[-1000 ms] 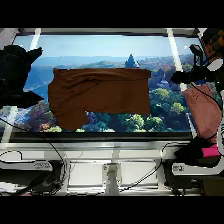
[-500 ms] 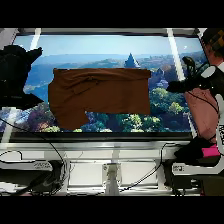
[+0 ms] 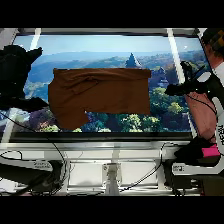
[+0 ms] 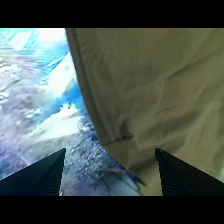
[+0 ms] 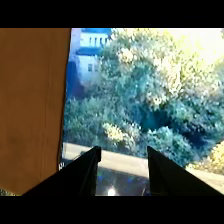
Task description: Fold the clothes and pants, and hang the long-sleeved shirts on hangers.
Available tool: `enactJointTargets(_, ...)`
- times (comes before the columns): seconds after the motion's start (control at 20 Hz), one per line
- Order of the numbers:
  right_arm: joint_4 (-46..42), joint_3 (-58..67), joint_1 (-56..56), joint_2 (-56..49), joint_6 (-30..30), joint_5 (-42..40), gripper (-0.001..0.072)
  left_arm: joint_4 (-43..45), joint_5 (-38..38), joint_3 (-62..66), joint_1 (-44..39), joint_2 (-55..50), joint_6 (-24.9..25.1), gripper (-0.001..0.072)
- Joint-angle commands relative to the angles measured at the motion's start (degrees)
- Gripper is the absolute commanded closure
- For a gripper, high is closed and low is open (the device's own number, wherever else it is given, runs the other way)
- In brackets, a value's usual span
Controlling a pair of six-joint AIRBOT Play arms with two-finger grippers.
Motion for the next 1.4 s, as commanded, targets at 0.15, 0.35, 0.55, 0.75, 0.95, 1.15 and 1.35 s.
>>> enactJointTargets(0.15, 0.28, -0.13, 0.07, 0.04, -0.17, -0.50, 0.0380, -0.61, 0.00, -0.02, -3.43, -3.41, 1.29, 0.0067)
enactJointTargets(0.35, 0.28, -0.13, 0.07, 0.07, -0.17, 0.02, 0.0379, -0.52, -1.42, -0.02, -3.80, -3.39, 1.27, 0.0067)
enactJointTargets(0.55, 0.31, -0.11, 0.07, 0.07, -0.17, 0.15, 0.0379, 9.97, -8.57, -0.02, -3.78, -3.10, -1.07, 0.0068)
enactJointTargets(0.75, 0.61, -0.11, 0.07, 0.07, -0.17, 0.20, 0.0379, 10.86, -11.04, -0.02, -3.41, -3.04, -3.78, 0.0104)
enactJointTargets(0.95, 0.68, -0.11, 0.07, 0.09, -0.17, 0.74, 0.0380, 8.55, -12.52, -0.22, -3.34, -3.04, -5.18, 0.0128)
enactJointTargets(1.15, 0.68, -0.11, 0.07, 0.17, -0.20, 0.74, 0.0380, 5.31, -10.47, -3.26, -4.17, -3.04, -5.03, 0.0128)
enactJointTargets(1.35, 0.68, -0.11, 0.07, 0.17, -0.22, 0.74, 0.0380, 2.71, -5.66, -6.84, -5.35, -3.08, -3.91, 0.0128)
